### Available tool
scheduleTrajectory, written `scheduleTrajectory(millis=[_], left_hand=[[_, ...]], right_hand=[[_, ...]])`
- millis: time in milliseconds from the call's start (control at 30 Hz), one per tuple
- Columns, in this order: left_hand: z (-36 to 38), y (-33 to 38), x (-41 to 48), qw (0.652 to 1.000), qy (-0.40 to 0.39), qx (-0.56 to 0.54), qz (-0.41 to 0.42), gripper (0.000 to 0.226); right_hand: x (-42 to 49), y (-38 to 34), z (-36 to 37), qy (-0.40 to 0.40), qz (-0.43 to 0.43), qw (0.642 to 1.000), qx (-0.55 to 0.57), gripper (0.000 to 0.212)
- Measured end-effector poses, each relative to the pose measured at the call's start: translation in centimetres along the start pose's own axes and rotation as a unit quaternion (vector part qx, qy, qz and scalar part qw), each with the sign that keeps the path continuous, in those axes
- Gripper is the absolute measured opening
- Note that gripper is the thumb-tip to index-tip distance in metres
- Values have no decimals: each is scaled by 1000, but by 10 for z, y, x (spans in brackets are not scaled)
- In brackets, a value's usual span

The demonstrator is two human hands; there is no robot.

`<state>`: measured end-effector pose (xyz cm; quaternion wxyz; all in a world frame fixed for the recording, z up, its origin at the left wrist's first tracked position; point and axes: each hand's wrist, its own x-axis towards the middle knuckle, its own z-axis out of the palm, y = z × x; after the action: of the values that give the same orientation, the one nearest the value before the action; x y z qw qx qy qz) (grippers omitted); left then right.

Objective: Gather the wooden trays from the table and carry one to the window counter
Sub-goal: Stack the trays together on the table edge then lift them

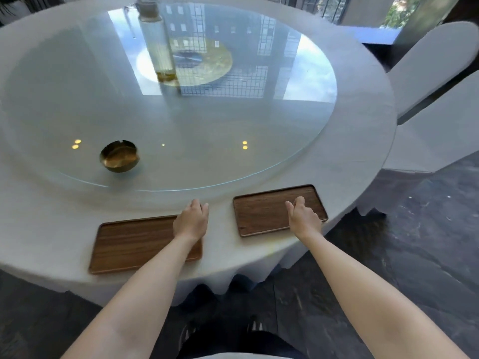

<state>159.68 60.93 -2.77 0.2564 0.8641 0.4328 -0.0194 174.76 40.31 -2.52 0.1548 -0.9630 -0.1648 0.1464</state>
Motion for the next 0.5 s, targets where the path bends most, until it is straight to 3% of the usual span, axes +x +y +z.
scheduleTrajectory(millis=[267,500], left_hand=[[63,57,0,991,-119,59,-32,53],[75,71,7,983,-136,86,-85,55]], right_hand=[[44,72,-23,-27,58,998,-2,43],[60,88,-11,-59,72,996,0,43]])
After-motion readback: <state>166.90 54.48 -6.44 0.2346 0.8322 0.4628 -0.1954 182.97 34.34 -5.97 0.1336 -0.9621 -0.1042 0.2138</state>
